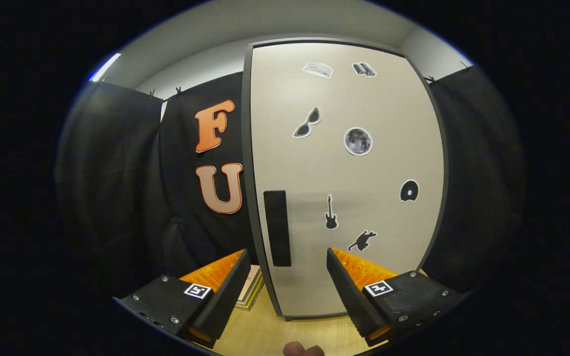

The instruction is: Open the shoe cabinet door, grab the shoes and put them into the shoe cabinet, then close the shoe cabinet door.

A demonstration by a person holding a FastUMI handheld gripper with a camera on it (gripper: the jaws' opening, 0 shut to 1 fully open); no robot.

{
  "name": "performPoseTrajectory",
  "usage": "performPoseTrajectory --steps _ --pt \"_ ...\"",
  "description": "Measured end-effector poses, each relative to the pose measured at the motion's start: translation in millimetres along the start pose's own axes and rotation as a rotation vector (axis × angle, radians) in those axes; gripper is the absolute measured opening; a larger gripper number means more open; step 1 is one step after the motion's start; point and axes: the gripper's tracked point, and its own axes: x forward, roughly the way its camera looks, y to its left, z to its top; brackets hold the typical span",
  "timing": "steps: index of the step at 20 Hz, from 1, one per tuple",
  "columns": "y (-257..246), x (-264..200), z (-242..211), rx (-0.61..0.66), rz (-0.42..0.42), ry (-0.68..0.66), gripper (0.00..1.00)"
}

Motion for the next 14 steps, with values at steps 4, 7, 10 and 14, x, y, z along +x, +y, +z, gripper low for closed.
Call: performPoseTrajectory --steps 4,7,10,14 --pt "-20.8 -40.4 -7.3 -0.018 -0.047 0.014 0.97" --pt "-39.3 -61.5 -5.8 -0.03 -0.073 0.004 0.97" --pt "-61.5 -74.0 -2.3 -0.019 -0.083 -0.012 0.97" --pt "-105.6 -78.8 -4.9 -0.012 -0.083 -0.02 0.97"
